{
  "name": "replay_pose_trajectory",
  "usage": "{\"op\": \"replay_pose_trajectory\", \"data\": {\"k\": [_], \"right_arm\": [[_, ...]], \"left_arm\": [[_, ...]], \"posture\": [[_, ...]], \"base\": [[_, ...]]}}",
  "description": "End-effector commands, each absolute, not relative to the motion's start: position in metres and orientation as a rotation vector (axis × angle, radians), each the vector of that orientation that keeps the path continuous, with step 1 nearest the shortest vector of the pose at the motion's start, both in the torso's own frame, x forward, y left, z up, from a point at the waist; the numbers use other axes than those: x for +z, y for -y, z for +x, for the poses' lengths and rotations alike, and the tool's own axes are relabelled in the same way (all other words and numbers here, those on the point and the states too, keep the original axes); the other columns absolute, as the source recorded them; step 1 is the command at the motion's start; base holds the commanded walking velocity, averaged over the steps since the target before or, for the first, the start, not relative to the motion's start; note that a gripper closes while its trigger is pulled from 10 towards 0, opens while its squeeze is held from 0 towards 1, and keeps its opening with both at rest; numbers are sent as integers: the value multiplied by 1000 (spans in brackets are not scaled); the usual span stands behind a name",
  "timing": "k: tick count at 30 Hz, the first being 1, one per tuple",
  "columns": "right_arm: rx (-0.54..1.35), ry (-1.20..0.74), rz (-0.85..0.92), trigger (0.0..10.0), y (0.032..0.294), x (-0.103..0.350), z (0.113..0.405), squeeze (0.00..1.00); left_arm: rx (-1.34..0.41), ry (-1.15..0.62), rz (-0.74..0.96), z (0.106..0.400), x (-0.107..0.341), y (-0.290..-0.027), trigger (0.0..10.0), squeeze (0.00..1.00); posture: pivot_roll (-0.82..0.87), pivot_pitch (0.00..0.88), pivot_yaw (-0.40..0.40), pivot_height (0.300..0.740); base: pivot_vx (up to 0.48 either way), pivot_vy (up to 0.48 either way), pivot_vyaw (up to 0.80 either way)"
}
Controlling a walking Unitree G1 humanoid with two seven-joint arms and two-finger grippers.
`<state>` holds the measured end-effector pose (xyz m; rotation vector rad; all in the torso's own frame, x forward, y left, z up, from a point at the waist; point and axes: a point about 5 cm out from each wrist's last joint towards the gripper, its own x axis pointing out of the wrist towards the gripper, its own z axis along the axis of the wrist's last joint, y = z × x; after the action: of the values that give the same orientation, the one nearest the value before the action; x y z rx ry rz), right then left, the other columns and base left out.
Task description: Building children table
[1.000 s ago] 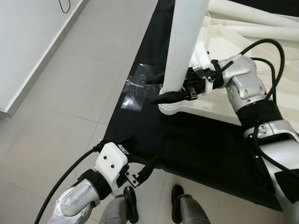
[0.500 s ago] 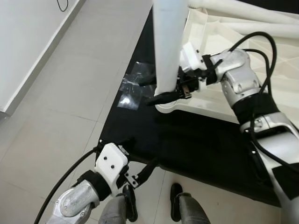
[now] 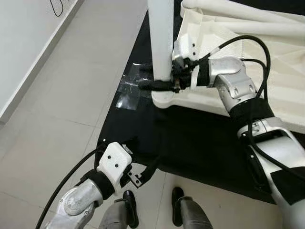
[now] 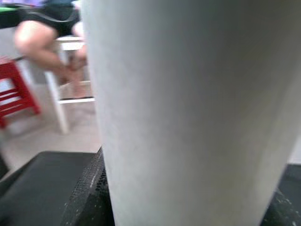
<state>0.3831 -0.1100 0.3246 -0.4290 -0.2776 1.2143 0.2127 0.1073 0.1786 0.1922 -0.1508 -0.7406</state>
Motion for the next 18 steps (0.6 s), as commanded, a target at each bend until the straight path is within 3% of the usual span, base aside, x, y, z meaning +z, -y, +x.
{"op": "replay_pose_trajectory", "data": {"k": [1,10,11,12,14,17,18], "right_arm": [[1063,95,-391,10000,131,284,394,0],[728,53,-286,10000,125,234,379,0],[560,54,-277,10000,121,220,370,0],[560,54,-277,10000,121,220,370,0],[344,39,-266,10000,108,190,341,0],[327,-8,-231,10000,76,160,297,0],[334,-6,-237,10000,71,159,297,0]], "left_arm": [[-742,122,185,211,170,-106,10000,0],[-742,123,193,215,168,-107,10000,0],[-742,122,194,216,167,-107,10000,0],[-742,122,194,216,167,-107,10000,0],[-742,121,197,218,166,-108,10000,0],[-741,121,197,222,164,-110,10000,0],[-740,120,198,223,164,-110,10000,0]], "posture": [[43,460,27,740],[36,441,29,740],[38,440,32,740],[38,440,32,740],[48,427,39,740],[47,424,44,740],[45,410,49,740]], "base": [[0,0,0],[0,0,0],[0,0,0],[0,0,0],[0,0,0],[0,0,0],[0,0,0]]}}
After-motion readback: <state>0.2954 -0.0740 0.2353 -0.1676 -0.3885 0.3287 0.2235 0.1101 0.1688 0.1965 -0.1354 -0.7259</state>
